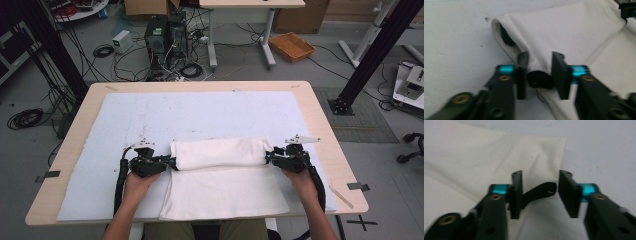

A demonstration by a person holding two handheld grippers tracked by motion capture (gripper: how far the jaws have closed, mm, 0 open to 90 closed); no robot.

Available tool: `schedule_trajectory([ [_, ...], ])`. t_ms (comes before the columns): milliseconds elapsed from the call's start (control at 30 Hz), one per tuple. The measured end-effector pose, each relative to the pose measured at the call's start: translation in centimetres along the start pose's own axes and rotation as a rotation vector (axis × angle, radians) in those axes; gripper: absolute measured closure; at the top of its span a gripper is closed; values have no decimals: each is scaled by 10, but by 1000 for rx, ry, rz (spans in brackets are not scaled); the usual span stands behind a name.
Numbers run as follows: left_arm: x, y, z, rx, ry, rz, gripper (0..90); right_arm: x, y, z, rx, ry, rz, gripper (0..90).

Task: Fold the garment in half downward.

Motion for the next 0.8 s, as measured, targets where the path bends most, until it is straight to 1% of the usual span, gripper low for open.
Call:
schedule_trajectory([
  [33,2,-1,0,-9,-6,1,817,0,1,2,25,10,1,832],
  [67,3,-2,-1,-11,-23,4,822,1,2,2,42,3,-2,843],
  [167,12,-7,-6,-16,-72,30,828,9,5,1,70,-28,-7,855],
  [200,12,-7,-6,-16,-72,30,828,9,5,1,70,-28,-7,855],
  [233,19,-12,-8,-17,-96,50,828,12,7,1,79,-40,-16,855],
  [267,23,-15,-9,-12,-110,64,828,20,9,1,87,-55,-24,855],
  [333,32,-22,-9,-19,-132,88,828,31,12,0,83,-78,-35,855],
  [433,45,-29,-7,-23,-149,116,828,47,18,-1,87,-100,-58,855],
  [467,49,-32,-7,-16,-158,126,828,52,21,1,93,-100,-69,855],
  [533,58,-38,-5,-13,-168,148,828,62,27,4,107,-104,-88,855],
  [567,62,-41,-4,-17,-168,158,828,66,30,6,117,-108,-100,855],
  [633,69,-48,0,-22,-171,173,828,75,36,11,119,-113,-113,855],
  [667,73,-50,2,-24,-170,178,828,79,38,13,127,-116,-118,855],
  [733,79,-54,7,-34,-164,185,828,88,43,16,125,-121,-127,855],
  [767,82,-56,9,-27,-164,190,828,92,45,17,131,-126,-134,855],
  [800,82,-56,9,-27,-164,190,828,92,45,17,131,-126,-134,855],
])
Point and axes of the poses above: each handheld gripper's, and its own axes: x roughly backward along the jaws, z roughly out of its underside, y roughly to its left, the point moved 10 cm from there along -x, roughly forward along the jaws, and after that the axes turned 14 degrees about -y, right-handed, at the moved point
